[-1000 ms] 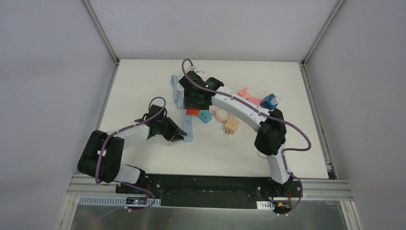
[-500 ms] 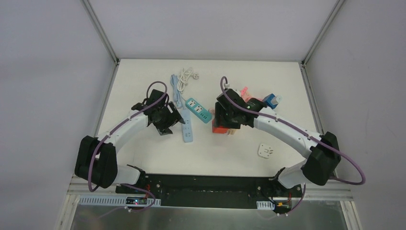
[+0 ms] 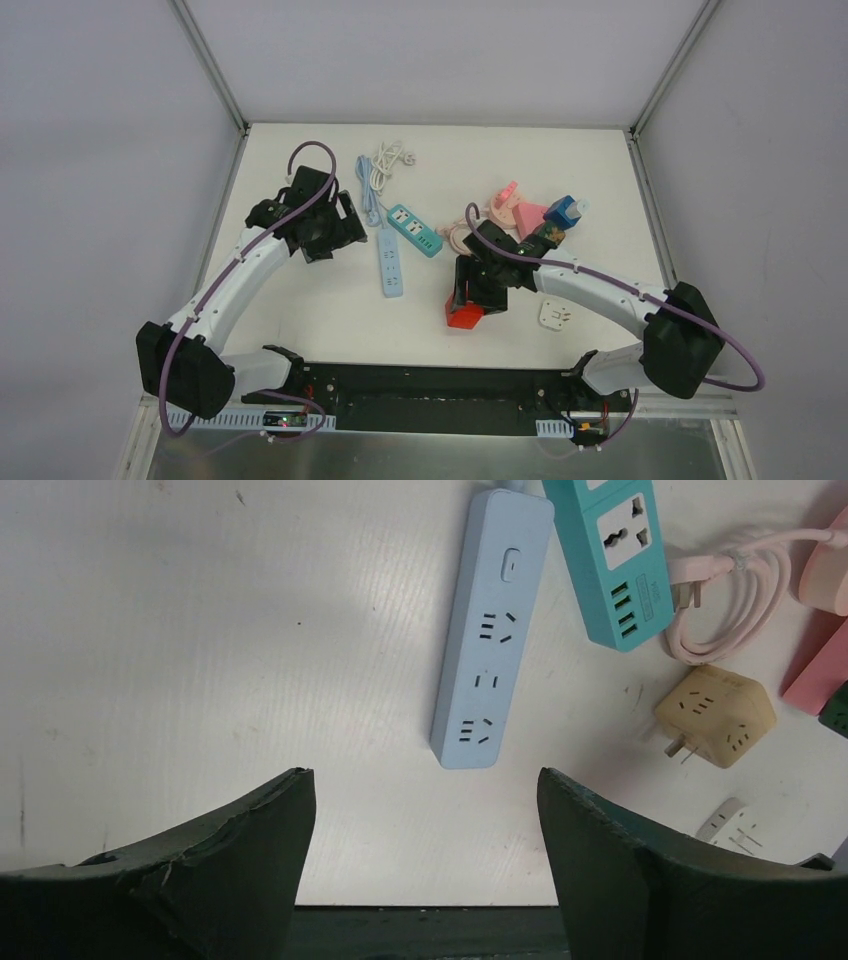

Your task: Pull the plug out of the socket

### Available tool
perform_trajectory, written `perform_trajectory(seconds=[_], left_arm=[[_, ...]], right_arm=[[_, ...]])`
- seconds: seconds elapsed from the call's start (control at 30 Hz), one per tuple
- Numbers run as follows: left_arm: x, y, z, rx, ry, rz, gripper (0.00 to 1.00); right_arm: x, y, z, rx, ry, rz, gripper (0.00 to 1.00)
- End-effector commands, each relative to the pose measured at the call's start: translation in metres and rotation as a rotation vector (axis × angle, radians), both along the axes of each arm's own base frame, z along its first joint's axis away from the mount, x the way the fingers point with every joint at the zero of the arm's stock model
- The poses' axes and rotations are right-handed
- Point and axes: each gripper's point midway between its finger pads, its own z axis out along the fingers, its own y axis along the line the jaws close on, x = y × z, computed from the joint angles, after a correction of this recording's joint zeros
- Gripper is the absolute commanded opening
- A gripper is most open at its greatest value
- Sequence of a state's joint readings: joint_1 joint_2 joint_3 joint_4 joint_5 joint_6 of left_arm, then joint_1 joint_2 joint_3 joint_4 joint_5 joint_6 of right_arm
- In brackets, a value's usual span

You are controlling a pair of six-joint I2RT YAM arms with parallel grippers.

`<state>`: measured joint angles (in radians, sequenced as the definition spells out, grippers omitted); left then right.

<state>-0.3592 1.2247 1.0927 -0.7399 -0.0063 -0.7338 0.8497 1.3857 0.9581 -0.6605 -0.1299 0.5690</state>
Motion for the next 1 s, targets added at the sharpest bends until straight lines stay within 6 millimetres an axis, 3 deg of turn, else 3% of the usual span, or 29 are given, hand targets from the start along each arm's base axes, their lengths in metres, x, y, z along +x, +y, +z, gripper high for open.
perform_trajectory(seconds=[0.0, 0.17, 0.3, 0.4, 0.63, 0.83, 0.97], left_arm=[[-0.010, 0.015, 0.013, 0.074, -0.021, -0.039, 0.82], [-0.012, 0.021, 0.022, 0.086, -0.070, -0.035, 0.86], [-0.012, 0.030, 0.033, 0.116, -0.117, -0.021, 0.96], [-0.010, 0.036, 0.043, 0.139, -0.157, -0.018, 0.99], [-0.016, 0.052, 0.055, 0.196, -0.187, 0.002, 0.99], [-0.027, 0.060, 0.069, 0.223, -0.218, -0.026, 0.98], [-0.039, 0.069, 0.086, 0.251, -0.258, -0.045, 0.98]], right_arm=[[0.002, 0.003, -0.002, -0.004, 0.018, -0.046, 0.51], [0.019, -0.008, -0.011, -0.106, -0.031, -0.102, 0.84], [0.038, -0.013, -0.004, -0.163, -0.105, -0.134, 0.97], [0.054, -0.014, 0.012, -0.166, -0.164, -0.162, 1.00], [0.095, -0.027, 0.068, -0.106, -0.341, -0.253, 1.00], [0.127, -0.061, 0.109, -0.094, -0.462, -0.407, 0.99], [0.138, -0.086, 0.140, -0.100, -0.473, -0.481, 0.98]])
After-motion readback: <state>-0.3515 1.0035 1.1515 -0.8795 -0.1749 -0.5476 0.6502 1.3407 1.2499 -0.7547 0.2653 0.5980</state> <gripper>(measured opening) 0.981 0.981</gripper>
